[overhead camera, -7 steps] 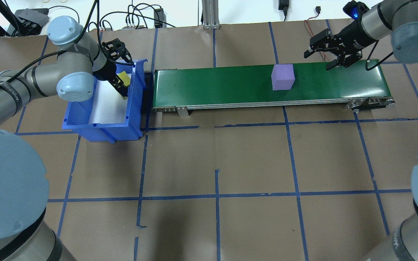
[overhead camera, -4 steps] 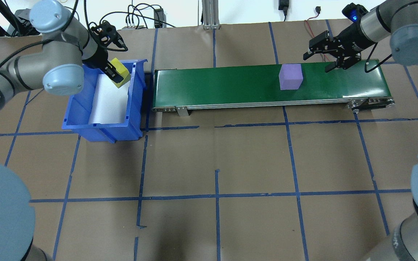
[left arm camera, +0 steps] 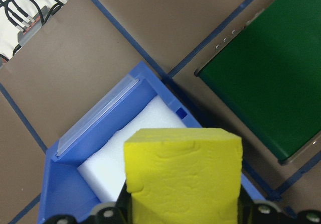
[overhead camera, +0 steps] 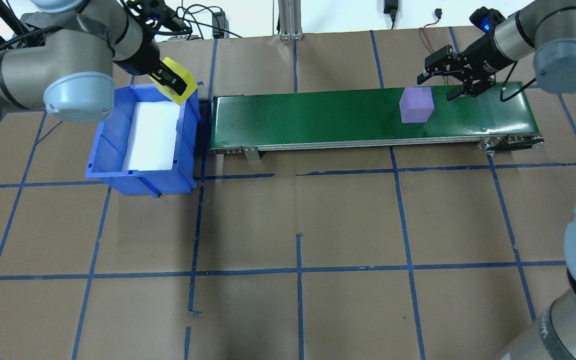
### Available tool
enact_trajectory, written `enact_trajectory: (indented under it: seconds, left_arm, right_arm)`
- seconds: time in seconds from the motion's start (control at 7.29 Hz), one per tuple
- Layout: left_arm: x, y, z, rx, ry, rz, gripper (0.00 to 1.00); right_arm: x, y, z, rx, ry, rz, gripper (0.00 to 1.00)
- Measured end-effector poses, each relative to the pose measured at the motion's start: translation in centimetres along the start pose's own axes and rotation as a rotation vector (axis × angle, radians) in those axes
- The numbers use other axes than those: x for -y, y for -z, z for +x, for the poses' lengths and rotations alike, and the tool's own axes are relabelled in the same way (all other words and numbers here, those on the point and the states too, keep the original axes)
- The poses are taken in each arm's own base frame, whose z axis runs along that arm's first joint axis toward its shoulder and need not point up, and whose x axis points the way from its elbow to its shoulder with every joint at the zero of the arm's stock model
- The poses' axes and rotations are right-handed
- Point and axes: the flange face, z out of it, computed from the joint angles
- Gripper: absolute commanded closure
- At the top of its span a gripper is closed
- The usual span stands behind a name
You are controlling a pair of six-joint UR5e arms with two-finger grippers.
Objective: Move block left to right into plate
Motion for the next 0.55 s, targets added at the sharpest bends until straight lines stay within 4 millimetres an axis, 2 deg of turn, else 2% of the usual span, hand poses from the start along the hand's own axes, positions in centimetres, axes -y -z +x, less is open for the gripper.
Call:
enact_trajectory:
  seconds: [0.14,0.27,0.55]
  left_arm:
    - [1.0,-0.6,2.5,-0.019,0.013,-0.004,0.60]
    - [1.6,-1.7,4.0,-0.037,0.017,-0.013,0.60]
    - [2.3,-4.3,4.8,-0.061,0.002,-0.028,0.60]
  right_arm:
    - [-0.1,-0.5,0.5,-0.019,0.000,-0.009,0.00]
    - [-0.3,-1.0,0.9,-0.037,-0.001,-0.019,0.00]
    - [-0.4,-1.4,1.4,-0.061,-0.001,-0.024,0.00]
